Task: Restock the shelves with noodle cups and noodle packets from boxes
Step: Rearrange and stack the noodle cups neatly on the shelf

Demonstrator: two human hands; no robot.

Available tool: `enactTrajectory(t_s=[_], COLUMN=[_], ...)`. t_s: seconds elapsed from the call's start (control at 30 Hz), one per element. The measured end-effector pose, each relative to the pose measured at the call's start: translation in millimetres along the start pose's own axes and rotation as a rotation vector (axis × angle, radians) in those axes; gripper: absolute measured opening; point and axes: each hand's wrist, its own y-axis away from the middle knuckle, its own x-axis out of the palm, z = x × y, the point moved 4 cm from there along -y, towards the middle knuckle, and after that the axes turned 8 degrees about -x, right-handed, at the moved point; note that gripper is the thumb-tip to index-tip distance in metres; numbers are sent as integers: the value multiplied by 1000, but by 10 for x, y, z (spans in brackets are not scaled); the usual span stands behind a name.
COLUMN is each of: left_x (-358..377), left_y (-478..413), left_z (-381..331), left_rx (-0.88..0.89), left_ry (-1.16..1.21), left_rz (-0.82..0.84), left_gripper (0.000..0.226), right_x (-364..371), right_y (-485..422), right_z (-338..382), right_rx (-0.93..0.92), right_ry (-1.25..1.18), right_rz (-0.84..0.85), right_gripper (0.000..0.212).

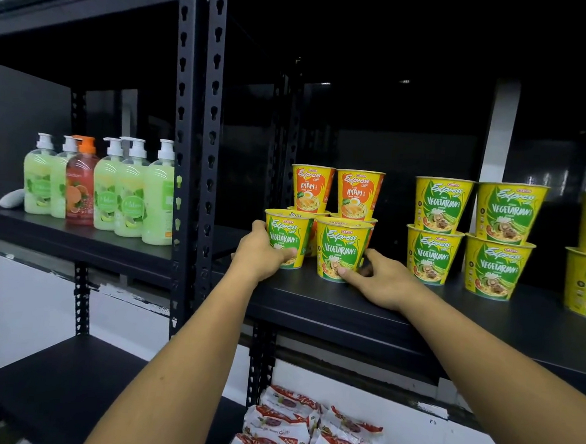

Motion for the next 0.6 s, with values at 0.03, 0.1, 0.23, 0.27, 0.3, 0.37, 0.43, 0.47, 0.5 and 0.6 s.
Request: enactTrajectory(t_s=[0.03, 0.1, 0.23, 0.27, 0.3, 0.37, 0.43, 0.47, 0.5, 0.6], left_x=[-5, -22, -112, -128, -131, -102, -51, -27, -11, 29], left_y=[10, 33, 159, 206, 250, 322, 365, 378, 377, 359], left_z=[-6, -14, -38, -39, -37, -35, -48, -57, -59, -46], left_rx=[9, 28, 82, 108, 134, 168, 194, 206, 212, 227], left_ry=[-1, 33, 103, 104, 96, 60, -43, -100, -142, -244], left_rz=[-9, -37, -259, -318, -355, -346, -283, -254, -224, -132], left_gripper=[57, 62, 74, 62, 47, 22, 15, 19, 23, 29], right_x=[-1, -2, -3, -4, -7, -14, -18, -19, -21, -29], right_y=[0, 0, -5, -3, 0, 12, 25, 33, 40, 64], right_z=[1, 4, 8, 10, 14, 26, 38, 44, 52, 89], right_rx=[-1, 2, -6, -9, -11, -13, -14, -11, -6, 2], right_ry=[4, 9, 13, 19, 28, 54, 91, 111, 128, 170], right_rz=[0, 2, -1, -5, -11, -26, -38, -38, -34, -19], right_gripper=[59, 58, 57, 57, 58, 58, 60, 60, 61, 63])
